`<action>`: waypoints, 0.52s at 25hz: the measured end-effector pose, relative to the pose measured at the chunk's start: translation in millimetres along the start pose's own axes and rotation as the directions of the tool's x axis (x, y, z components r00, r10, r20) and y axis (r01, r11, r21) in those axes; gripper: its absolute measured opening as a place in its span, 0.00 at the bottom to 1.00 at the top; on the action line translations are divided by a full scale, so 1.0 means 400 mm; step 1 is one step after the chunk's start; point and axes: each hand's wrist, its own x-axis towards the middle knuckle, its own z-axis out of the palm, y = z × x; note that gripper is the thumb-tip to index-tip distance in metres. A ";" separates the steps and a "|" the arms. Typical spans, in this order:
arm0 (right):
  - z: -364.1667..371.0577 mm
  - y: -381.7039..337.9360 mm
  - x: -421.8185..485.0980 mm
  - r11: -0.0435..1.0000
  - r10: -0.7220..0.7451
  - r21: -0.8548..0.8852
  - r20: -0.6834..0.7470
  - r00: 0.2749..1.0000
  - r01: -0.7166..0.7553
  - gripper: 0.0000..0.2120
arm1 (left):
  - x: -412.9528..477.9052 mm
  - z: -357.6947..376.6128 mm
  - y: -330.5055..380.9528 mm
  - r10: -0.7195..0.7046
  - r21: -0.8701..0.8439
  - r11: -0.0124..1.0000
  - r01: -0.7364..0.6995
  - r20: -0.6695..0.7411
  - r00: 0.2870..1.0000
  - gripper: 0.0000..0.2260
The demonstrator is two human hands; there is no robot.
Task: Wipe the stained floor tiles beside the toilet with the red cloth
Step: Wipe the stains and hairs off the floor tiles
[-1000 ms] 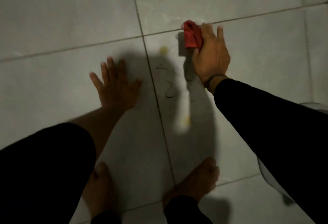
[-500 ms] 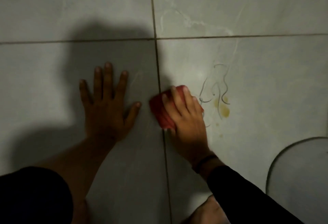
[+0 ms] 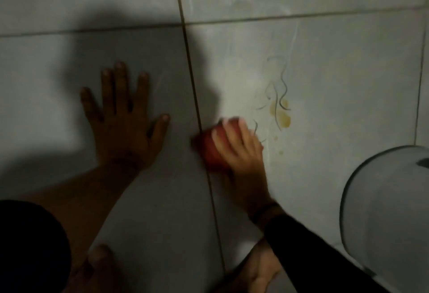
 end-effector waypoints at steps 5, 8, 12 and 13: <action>0.091 -0.108 -0.090 0.997 0.068 0.025 -0.006 0.998 -0.068 0.37 | -0.009 0.002 -0.012 -0.003 -0.028 1.000 0.003 0.013 1.000 0.39; 0.067 -0.052 -0.307 0.987 0.150 -0.061 0.042 0.988 -0.147 0.42 | -0.009 -0.005 -0.007 -0.014 -0.038 0.999 0.015 0.028 1.000 0.38; 0.076 -0.018 -0.168 0.810 0.586 0.097 -0.149 0.796 -0.578 0.32 | -0.004 -0.002 -0.012 0.015 -0.036 0.999 -0.014 0.029 0.999 0.38; 0.082 -0.057 -0.185 0.797 0.603 0.102 -0.142 0.785 -0.595 0.31 | -0.008 -0.003 -0.013 0.009 -0.062 0.998 -0.006 0.040 0.999 0.39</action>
